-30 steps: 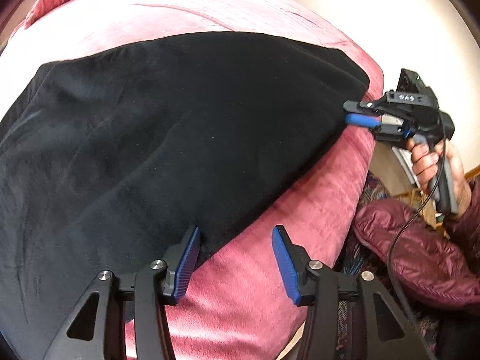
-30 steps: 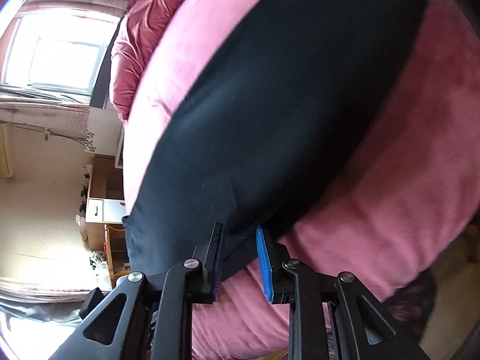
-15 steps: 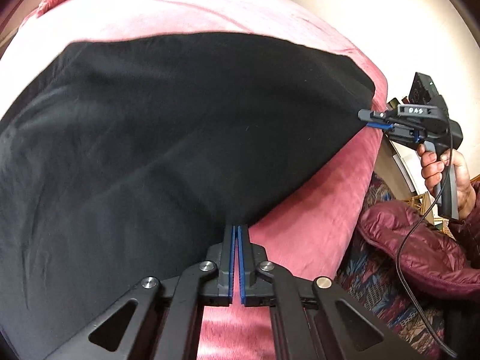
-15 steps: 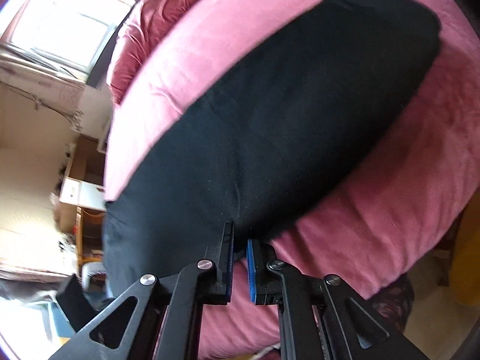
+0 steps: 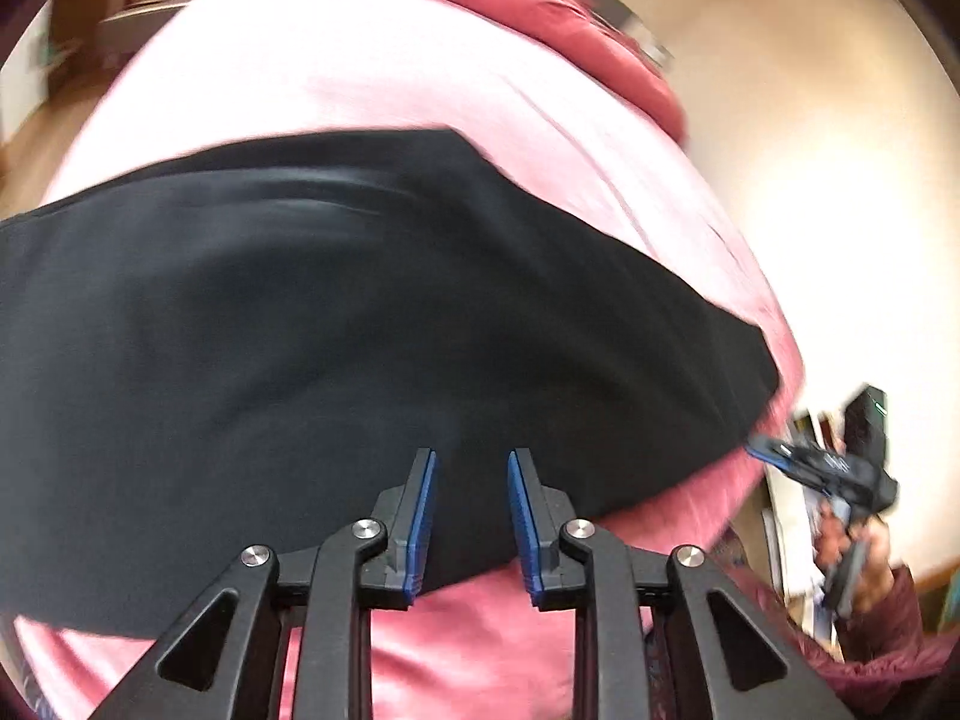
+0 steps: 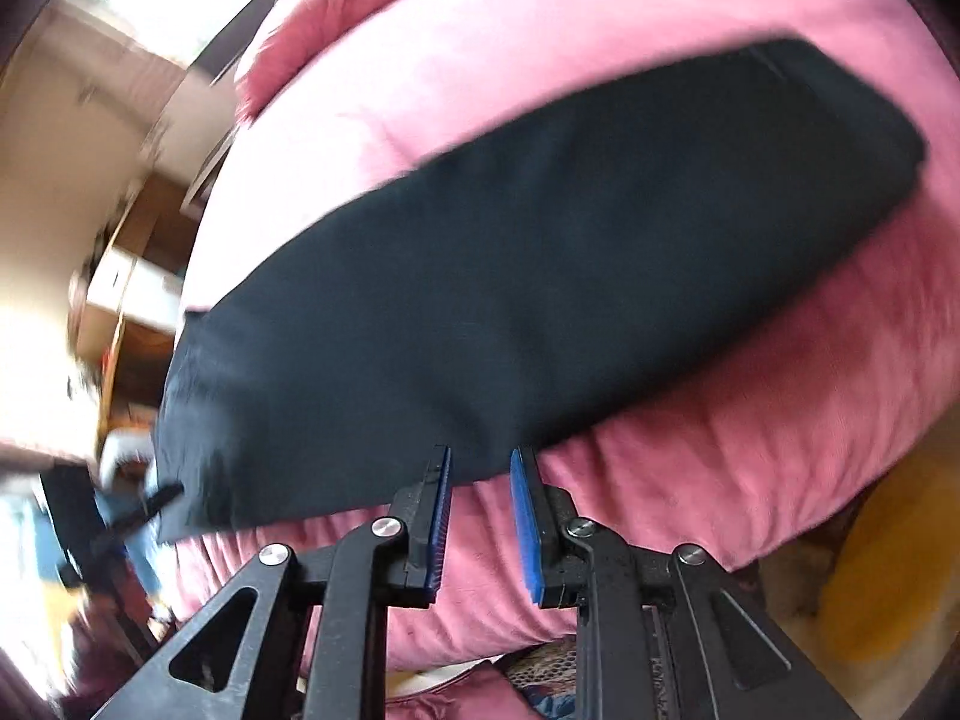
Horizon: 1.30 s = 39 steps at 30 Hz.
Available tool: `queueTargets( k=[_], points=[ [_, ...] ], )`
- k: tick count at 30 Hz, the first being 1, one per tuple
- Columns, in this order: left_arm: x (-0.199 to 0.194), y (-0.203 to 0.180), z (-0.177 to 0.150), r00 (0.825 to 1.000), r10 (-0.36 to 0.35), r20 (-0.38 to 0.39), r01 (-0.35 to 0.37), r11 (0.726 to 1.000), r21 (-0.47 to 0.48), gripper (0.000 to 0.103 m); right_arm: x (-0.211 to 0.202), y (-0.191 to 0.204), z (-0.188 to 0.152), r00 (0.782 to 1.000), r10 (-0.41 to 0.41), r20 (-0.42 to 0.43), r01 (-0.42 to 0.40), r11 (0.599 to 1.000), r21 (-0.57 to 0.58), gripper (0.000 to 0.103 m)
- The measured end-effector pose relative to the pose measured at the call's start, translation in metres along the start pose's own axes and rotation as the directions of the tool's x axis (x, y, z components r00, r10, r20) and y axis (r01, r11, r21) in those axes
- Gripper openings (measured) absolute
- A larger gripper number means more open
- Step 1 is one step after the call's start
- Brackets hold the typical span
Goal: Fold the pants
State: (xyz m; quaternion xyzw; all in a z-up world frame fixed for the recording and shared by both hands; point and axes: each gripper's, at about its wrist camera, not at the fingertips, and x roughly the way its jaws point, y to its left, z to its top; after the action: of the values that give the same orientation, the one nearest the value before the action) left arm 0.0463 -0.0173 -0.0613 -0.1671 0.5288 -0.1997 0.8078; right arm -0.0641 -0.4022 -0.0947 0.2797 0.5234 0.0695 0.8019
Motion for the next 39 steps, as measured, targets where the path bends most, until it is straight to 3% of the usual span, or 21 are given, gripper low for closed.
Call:
queueTargets(
  k=[7,15,17,18,20,26,29,31,34,36,39],
  points=[
    [-0.014,0.03,-0.004,0.993,0.116,0.025,-0.113,0.989,-0.095,0.025,0.041,0.1,0.025,0.996,0.063,-0.055,-0.074,0.971,-0.225,0.026],
    [-0.006,0.01,-0.015,0.991,0.132,0.037,-0.131,0.991,-0.021,0.026,0.097,0.234,0.073,0.984,0.143,-0.11,-0.177,0.879,-0.442,0.027],
    [0.005,-0.003,-0.01,0.99,0.138,0.033,-0.138,0.99,0.005,0.026,0.109,0.259,0.087,0.98,0.159,-0.121,-0.197,0.865,-0.461,0.04],
    [0.008,-0.006,-0.009,0.989,0.142,0.032,-0.143,0.989,0.022,0.026,0.118,0.271,0.095,0.978,0.162,-0.134,-0.207,0.861,-0.464,0.053],
    [0.014,-0.008,-0.011,0.989,0.146,0.032,-0.148,0.988,0.039,0.027,0.134,0.284,0.108,0.975,0.162,-0.154,-0.216,0.864,-0.455,0.057],
    [0.02,-0.011,-0.007,0.992,0.122,0.045,-0.125,0.99,0.068,0.027,0.194,0.298,0.133,0.92,0.184,-0.345,-0.321,0.86,-0.397,0.057],
    [0.03,-0.007,-0.004,0.991,0.13,0.027,-0.131,0.99,0.059,0.027,0.221,0.299,0.136,0.895,0.158,-0.417,-0.337,0.851,-0.401,0.058],
    [0.034,-0.003,-0.004,0.992,0.124,0.017,-0.124,0.991,0.046,0.027,0.234,0.309,0.133,0.843,0.18,-0.508,-0.418,0.812,-0.406,0.057],
    [0.038,0.003,-0.003,0.994,0.113,0.009,-0.113,0.993,0.031,0.027,0.233,0.32,0.126,0.796,0.164,-0.582,-0.495,0.731,-0.47,0.058],
    [0.041,0.003,-0.001,0.994,0.109,0.008,-0.109,0.994,0.024,0.027,0.235,0.326,0.123,0.789,0.147,-0.596,-0.511,0.695,-0.505,0.058],
    [0.046,0.009,0.001,0.994,0.109,0.007,-0.109,0.994,0.016,0.027,0.252,0.333,0.13,0.787,0.188,-0.587,-0.516,0.721,-0.462,0.058]
  ],
)
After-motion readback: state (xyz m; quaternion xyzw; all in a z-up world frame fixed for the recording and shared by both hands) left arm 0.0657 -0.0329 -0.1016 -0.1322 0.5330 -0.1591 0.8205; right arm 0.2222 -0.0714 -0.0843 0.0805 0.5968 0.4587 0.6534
